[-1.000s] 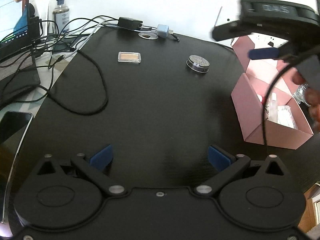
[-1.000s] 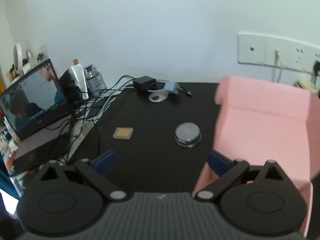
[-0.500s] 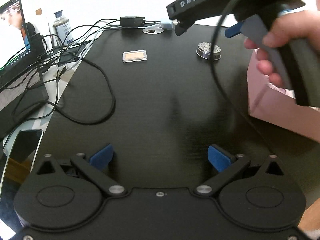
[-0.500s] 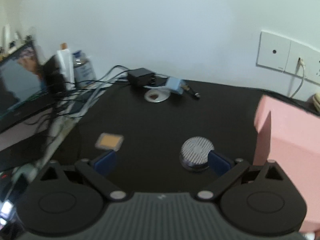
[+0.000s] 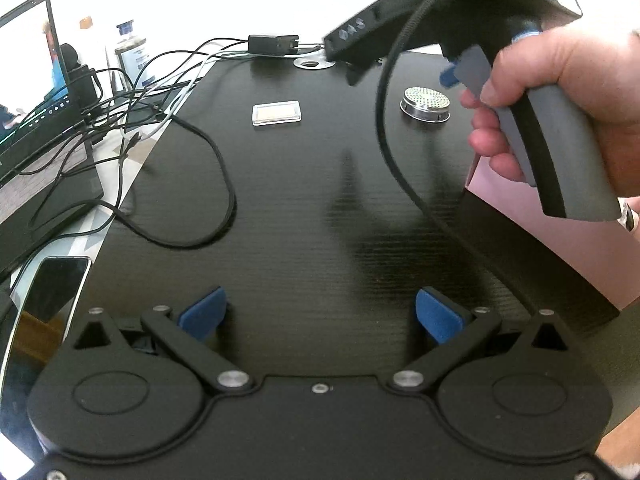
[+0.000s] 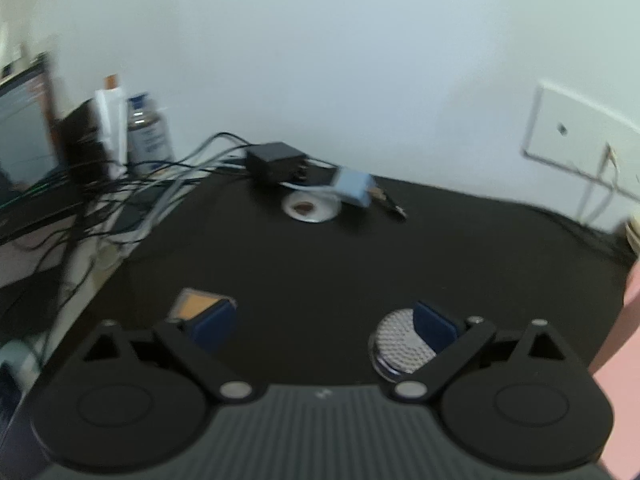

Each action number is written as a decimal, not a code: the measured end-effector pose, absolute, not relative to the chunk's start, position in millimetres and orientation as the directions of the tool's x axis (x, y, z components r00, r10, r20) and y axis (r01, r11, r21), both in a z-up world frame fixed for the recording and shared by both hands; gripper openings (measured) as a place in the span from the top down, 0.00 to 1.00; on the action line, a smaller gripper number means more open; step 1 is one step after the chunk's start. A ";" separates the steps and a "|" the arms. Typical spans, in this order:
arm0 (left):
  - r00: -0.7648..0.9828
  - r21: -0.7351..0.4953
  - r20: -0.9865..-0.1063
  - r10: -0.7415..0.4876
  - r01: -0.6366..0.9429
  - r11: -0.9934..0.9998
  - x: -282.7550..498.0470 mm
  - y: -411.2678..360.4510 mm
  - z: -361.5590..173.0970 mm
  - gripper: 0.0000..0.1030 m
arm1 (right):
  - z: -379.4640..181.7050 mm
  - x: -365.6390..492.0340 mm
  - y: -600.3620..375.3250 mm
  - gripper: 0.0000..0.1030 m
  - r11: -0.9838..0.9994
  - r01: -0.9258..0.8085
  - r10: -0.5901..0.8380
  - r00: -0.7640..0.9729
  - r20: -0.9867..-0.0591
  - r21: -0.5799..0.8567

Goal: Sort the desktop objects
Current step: 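Move the right tool down to the round metal mesh tin, then close the right gripper on the round metal mesh tin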

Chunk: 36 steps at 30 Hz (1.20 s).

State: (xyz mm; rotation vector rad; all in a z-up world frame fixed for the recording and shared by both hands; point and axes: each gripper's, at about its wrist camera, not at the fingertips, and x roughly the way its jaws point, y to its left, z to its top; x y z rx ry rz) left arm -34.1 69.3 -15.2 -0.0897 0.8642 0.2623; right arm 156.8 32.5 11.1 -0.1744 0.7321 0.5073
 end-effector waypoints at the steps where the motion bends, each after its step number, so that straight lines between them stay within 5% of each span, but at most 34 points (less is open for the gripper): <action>1: 0.620 0.028 -0.761 0.192 -0.264 0.964 -34.8 68.9 -15.4 0.00 | 8.2 161.6 29.9 0.08 0.878 -0.477 0.367 0.629 -0.685 0.033; 9: 0.619 0.028 -0.760 0.195 -0.269 0.963 -35.8 68.9 -15.4 0.00 | -1.0 183.8 15.2 0.37 0.891 -0.438 0.384 0.577 -0.721 0.124; 21: 0.620 0.028 -0.757 0.204 -0.281 0.959 -37.1 68.7 -16.1 0.00 | 0.1 177.5 13.0 0.73 0.887 -0.461 0.327 0.594 -0.735 0.021; 36: 0.624 0.027 -0.752 0.212 -0.291 0.956 -38.4 68.9 -16.9 0.00 | 26.8 153.1 -27.6 0.82 0.852 -0.514 0.443 0.605 -0.662 0.099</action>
